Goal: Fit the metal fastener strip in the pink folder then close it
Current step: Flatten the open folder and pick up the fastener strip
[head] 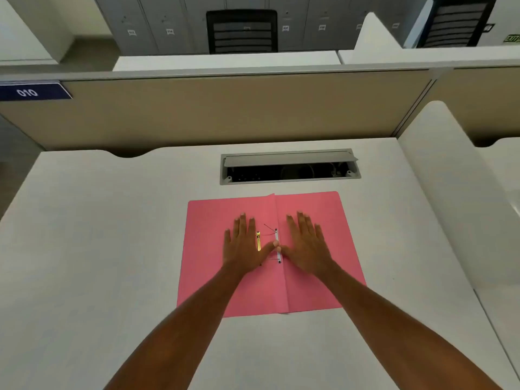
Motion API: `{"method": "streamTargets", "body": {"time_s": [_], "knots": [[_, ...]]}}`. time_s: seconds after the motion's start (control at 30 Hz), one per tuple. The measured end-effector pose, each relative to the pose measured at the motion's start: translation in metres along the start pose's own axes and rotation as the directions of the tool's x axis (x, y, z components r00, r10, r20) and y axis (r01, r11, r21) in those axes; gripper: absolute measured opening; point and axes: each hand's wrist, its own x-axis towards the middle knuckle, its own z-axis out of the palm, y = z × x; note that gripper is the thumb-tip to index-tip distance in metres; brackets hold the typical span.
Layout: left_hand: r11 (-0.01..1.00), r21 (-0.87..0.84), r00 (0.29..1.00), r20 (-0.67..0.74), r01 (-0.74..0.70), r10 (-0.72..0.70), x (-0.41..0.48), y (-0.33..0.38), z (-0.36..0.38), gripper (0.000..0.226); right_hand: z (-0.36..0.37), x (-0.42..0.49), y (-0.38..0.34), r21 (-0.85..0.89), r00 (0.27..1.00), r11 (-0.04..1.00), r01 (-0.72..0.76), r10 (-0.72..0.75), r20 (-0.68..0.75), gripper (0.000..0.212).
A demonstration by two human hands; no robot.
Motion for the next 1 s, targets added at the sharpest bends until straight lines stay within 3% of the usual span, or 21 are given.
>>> {"method": "streamTargets", "body": {"time_s": [0.13, 0.23, 0.37, 0.53, 0.87, 0.93, 1.0], "knots": [[1.000, 0.013, 1.000, -0.028, 0.011, -0.011, -0.001, 0.001, 0.001, 0.107, 0.001, -0.004, -0.004, -0.002, 0.999, 0.999, -0.032, 0.032, 0.037, 0.108], [0.999, -0.049, 0.999, -0.033, 0.017, -0.019, -0.002, 0.007, 0.005, 0.093, 0.004, -0.004, -0.005, -0.005, 0.999, 1.000, -0.028, 0.028, 0.035, 0.093], [0.983, -0.181, 0.992, -0.117, 0.021, -0.043, -0.007, 0.013, 0.009, 0.070, 0.007, -0.005, -0.004, -0.020, 0.999, 1.000, -0.017, 0.018, 0.036, 0.089], [0.966, -0.240, 0.971, -0.237, -0.092, 0.034, -0.015, 0.018, 0.014, 0.033, 0.007, -0.009, -0.008, -0.025, 1.000, 1.000, -0.009, 0.009, 0.013, 0.084], [0.986, -0.023, 0.979, -0.123, -0.168, 0.163, -0.011, 0.018, 0.025, 0.046, 0.006, -0.013, -0.005, 0.041, 1.000, 0.999, 0.008, -0.007, -0.021, 0.070], [0.985, -0.006, 0.979, -0.111, -0.174, 0.172, -0.012, 0.017, 0.023, 0.046, 0.003, -0.019, -0.003, 0.113, 0.991, 0.992, -0.056, 0.069, -0.112, 0.058], [0.983, 0.024, 0.978, -0.104, -0.181, 0.182, -0.012, 0.017, 0.021, 0.048, -0.001, -0.027, -0.001, 0.205, 0.947, 0.959, -0.194, 0.237, -0.216, 0.038]]}}
